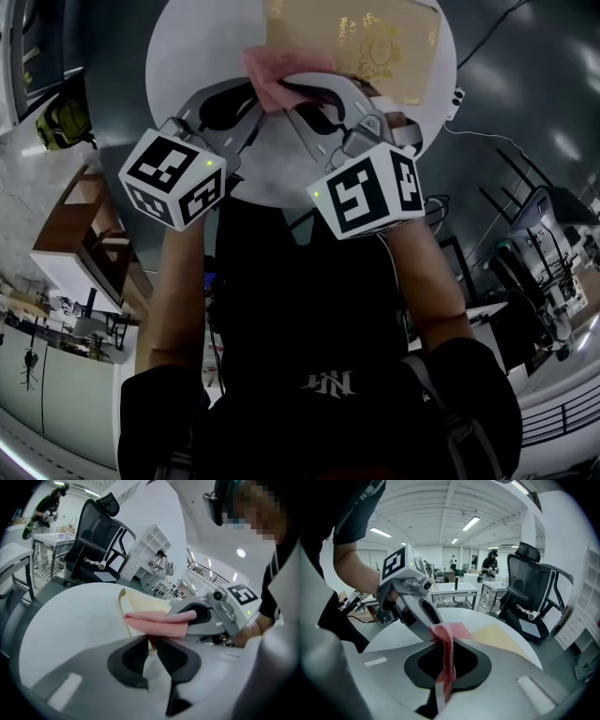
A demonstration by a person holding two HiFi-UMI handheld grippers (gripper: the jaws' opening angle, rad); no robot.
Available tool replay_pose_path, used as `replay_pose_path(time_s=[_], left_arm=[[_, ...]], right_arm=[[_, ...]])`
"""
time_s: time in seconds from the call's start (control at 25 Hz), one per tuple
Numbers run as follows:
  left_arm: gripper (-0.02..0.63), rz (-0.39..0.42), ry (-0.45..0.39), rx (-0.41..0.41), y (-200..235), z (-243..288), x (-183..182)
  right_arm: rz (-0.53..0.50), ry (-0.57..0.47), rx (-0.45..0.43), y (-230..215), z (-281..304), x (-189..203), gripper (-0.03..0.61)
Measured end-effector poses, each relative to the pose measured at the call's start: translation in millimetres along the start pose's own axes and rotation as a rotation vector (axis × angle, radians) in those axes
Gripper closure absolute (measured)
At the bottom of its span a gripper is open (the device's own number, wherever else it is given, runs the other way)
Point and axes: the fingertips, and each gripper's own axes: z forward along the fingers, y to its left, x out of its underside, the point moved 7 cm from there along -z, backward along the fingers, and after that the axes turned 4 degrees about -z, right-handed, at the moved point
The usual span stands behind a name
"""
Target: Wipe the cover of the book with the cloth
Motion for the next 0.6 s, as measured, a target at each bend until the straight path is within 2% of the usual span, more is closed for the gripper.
replay_pose_path(time_s=[0.28, 0.6], left_arm=[[0.563, 0.043, 0.018, -0.022, -2, -1, -1], [0.552, 0.046, 0.027, -0.035, 2, 1, 2]], right_arm=[[0.019, 0.036, -0.03, 2, 5, 5, 0.567], [0.003, 0.039, -0.031, 5, 7, 12, 0.566]])
